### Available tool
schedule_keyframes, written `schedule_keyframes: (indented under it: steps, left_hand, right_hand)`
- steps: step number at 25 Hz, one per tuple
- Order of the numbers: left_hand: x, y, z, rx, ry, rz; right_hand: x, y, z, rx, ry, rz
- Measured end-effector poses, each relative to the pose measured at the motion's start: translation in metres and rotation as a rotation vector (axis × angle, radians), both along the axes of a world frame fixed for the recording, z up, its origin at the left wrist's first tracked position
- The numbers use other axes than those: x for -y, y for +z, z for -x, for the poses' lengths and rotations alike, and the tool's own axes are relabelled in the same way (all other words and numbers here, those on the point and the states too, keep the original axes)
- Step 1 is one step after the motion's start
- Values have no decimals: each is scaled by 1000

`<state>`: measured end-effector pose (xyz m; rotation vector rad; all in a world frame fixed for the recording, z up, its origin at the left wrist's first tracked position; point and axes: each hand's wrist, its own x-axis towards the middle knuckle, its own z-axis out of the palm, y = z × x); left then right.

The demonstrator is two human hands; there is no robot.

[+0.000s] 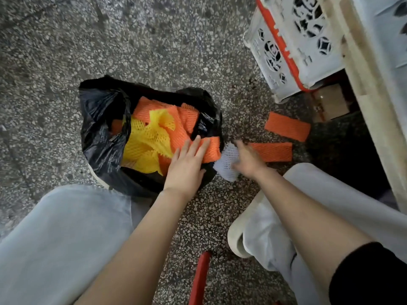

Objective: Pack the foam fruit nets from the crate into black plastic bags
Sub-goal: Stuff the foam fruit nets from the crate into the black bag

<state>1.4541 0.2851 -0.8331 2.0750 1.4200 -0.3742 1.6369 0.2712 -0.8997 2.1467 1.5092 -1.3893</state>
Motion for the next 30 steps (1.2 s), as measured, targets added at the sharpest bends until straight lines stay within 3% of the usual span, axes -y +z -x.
schedule_keyframes:
  steps: [3,8,10,14,17,19,21,23,27,30]
  left_hand:
    - [-6,-13,-9,-37,-15,35]
    - [-3,0,-18,-26,103,29]
    - [-2,15,-24,103,250,-10]
    - [0,48,-40,440,496,-273]
    - [-5,68,-58,653,652,-26]
    - [-12,75,-67,679,721,175]
    - [-14,77,-71,644,695,130]
    - [-18,75,-69,615,721,24]
    - [-29,61,-61,589,733,-18]
    - [-35,46,-63,588,727,-5]
  right_hand:
    - [2,-2,-5,-7,-12,3]
    - [7,18,-25,-138,-463,-213]
    - [3,36,-32,-187,-587,-320]
    - [-5,78,-41,-356,-807,-462]
    - [-6,100,-41,-699,-974,-315]
    - [-5,110,-36,-866,-998,-245]
    - [-5,112,-27,-910,-977,-216]
    - [-4,99,-22,-798,-921,-249]
    - [16,33,-58,-247,-765,-328]
    - [31,-13,-84,-2,-497,-269]
